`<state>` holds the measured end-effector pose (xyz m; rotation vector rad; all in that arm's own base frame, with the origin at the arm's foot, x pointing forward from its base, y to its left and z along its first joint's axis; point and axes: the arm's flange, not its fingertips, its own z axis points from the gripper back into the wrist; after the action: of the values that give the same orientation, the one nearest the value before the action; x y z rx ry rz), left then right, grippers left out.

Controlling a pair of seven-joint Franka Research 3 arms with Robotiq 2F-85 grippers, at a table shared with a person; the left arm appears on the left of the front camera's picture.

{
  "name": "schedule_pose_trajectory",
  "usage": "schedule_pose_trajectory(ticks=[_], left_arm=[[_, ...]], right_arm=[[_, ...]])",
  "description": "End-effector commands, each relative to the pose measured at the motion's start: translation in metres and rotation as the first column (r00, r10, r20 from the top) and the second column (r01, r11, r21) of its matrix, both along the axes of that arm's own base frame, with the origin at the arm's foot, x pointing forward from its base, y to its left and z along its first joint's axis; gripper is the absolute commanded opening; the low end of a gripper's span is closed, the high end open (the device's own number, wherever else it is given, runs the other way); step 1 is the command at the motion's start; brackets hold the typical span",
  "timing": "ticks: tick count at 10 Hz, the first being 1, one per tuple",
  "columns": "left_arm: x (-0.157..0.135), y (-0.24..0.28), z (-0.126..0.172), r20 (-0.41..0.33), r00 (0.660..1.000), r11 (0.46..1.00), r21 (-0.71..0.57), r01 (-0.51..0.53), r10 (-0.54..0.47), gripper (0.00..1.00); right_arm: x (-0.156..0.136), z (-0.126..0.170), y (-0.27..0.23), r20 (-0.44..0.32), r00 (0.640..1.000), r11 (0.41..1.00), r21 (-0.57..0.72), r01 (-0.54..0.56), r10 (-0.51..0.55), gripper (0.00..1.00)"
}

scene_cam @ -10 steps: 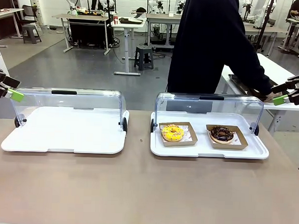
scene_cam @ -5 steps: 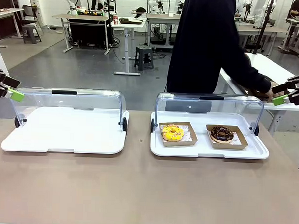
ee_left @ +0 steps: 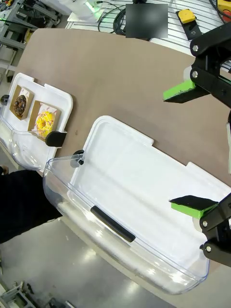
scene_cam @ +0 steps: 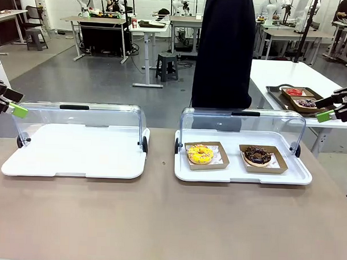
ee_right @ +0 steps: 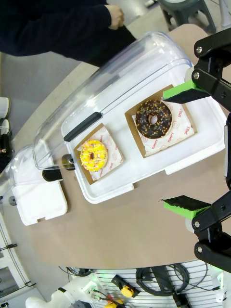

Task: Provide the desired donut to the person.
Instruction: Place the picked Paper togo box onto the Handle tray extended by the person.

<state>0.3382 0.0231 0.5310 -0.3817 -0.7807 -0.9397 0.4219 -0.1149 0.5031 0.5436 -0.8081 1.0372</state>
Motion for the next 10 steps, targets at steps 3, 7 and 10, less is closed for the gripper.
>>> schedule_pose_trajectory(ticks=[3,7,10], left_arm=[[0.0001,-0.0007,0.0010,0.000,1.000,1.000,-0.001,-0.017,0.017,1.00],[0.0001,-0.0007,0.0010,0.000,1.000,1.000,-0.001,-0.017,0.017,1.00],[0.0001,-0.0007,0.0010,0.000,1.000,1.000,-0.001,-0.017,0.017,1.00]], right_arm=[[-0.0001,-0.0008,0.0005,-0.004,1.000,1.000,0.000,-0.008,0.008,1.00],[-0.0001,-0.0008,0.0005,-0.004,1.000,1.000,0.000,-0.008,0.008,1.00],[-0.0001,-0.0008,0.0005,-0.004,1.000,1.000,0.000,-0.008,0.008,1.00]])
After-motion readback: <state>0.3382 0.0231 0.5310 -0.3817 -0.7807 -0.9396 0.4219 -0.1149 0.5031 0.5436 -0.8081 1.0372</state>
